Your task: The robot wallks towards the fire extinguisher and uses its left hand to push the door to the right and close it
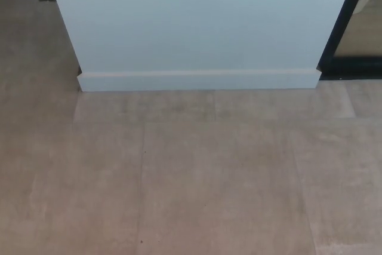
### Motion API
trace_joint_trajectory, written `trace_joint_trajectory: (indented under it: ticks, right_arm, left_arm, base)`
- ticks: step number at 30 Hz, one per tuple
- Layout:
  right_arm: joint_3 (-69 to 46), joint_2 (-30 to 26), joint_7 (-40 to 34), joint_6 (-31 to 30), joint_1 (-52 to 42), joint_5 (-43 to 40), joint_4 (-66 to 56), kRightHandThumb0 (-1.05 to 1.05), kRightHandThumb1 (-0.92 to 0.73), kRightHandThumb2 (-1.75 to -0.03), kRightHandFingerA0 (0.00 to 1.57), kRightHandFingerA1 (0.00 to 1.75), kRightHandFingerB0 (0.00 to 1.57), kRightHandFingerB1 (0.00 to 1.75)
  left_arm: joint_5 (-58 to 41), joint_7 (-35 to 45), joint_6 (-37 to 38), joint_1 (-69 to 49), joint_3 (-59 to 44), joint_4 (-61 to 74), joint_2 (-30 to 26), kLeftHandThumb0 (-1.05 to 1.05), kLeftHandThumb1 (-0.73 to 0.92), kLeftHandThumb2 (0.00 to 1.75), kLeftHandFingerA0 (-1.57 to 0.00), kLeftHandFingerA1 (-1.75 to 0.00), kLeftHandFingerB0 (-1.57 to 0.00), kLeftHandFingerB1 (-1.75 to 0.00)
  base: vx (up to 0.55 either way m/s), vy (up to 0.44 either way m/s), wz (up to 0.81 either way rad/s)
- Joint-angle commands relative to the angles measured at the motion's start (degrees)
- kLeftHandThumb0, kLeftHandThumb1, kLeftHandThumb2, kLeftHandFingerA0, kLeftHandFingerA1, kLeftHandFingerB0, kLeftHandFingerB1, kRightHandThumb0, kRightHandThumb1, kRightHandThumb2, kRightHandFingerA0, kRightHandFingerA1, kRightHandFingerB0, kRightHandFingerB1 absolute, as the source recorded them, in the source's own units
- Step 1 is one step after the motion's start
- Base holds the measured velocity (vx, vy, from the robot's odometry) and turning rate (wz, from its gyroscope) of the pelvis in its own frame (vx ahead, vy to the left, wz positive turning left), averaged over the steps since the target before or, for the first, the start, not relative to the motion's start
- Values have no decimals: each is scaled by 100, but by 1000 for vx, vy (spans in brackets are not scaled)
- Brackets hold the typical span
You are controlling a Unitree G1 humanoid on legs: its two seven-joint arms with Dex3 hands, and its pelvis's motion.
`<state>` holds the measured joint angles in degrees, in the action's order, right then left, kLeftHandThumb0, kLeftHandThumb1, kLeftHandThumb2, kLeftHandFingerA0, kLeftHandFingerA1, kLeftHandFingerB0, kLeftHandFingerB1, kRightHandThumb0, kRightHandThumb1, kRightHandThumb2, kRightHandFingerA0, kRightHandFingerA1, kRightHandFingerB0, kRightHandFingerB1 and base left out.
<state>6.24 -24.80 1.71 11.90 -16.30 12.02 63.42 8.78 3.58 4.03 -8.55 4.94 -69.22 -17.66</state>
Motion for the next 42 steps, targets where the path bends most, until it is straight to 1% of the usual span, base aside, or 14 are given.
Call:
trace_joint_trajectory:
  ticks: [1,3,5,10,11,13,17,18,19,20,27,29,33,42]
  right_arm:
    - [48,-113,89,370,132,94,191,-58,-42,-53,27,55,13,33]
    - [-32,-73,119,405,172,-1,247,-56,-35,-69,15,52,11,41]
    - [-84,-60,201,447,141,-71,215,-31,-14,-78,3,54,0,49]
    - [-114,-63,210,401,94,-71,112,-31,-15,-78,3,54,0,49]
    - [-124,-73,246,393,74,-85,84,-31,-14,-77,2,54,0,49]
    - [-150,-85,306,390,66,-111,82,-30,-18,-79,1,52,0,50]
    - [-120,-86,296,410,128,-43,233,-32,-15,-78,1,52,0,50]
    - [-133,-82,303,425,93,-61,186,-52,-39,-53,12,44,11,33]
    - [-148,-77,312,447,52,-84,131,-52,-39,-53,12,44,11,33]
    - [-150,-76,313,465,54,-85,144,-31,-19,-80,1,52,0,50]
    - [-64,-97,250,491,-60,15,64,-54,-41,-54,15,45,9,33]
    - [-42,-103,216,514,-25,47,159,-58,-35,-71,12,52,5,41]
    - [-86,-106,229,612,10,0,282,-60,-36,-70,10,49,5,41]
    - [-255,-170,55,828,6,-79,-43,-61,-37,-71,17,53,10,41]
  left_arm:
    - [-45,244,362,43,-121,-174,-130,-56,39,53,-31,-46,-30,-34]
    - [-55,312,365,27,-146,-151,-141,-60,40,53,-34,-46,-28,-33]
    - [-130,408,395,-39,-231,-86,-147,-60,34,72,-7,-48,-17,-42]
    - [-133,398,387,-53,-320,-98,-132,-59,41,54,-7,-40,-21,-32]
    - [-134,421,410,-80,-327,-93,-144,-63,36,76,-2,-46,-13,-43]
    - [-111,421,439,-89,-334,-128,-165,-61,42,54,-19,-41,-22,-31]
    - [-82,362,473,-82,-361,-206,-172,-59,42,54,-22,-42,-22,-31]
    - [-92,368,468,-76,-372,-213,-165,-58,41,54,-20,-44,-22,-31]
    - [-104,376,463,-69,-388,-222,-156,-58,41,54,-20,-44,-22,-31]
    - [-97,383,476,-73,-388,-220,-154,-61,41,54,-23,-44,-23,-32]
    - [-105,391,524,-219,-410,-172,-134,-54,41,54,-17,-45,-26,-33]
    - [-104,362,476,-232,-412,-176,-120,-61,34,71,-13,-51,-19,-42]
    - [-229,434,530,-266,-538,-186,-119,-60,41,53,-14,-46,-21,-33]
    - [-303,346,701,-203,-795,-140,-91,-59,35,72,-29,-53,-24,-44]
  base:
    - [0,0,0]
    - [0,0,0]
    - [0,0,0]
    - [0,0,0]
    - [0,0,0]
    - [0,0,0]
    - [0,0,0]
    - [0,0,0]
    - [0,0,0]
    - [0,0,0]
    - [0,0,0]
    - [0,0,0]
    - [0,0,0]
    - [0,0,0]
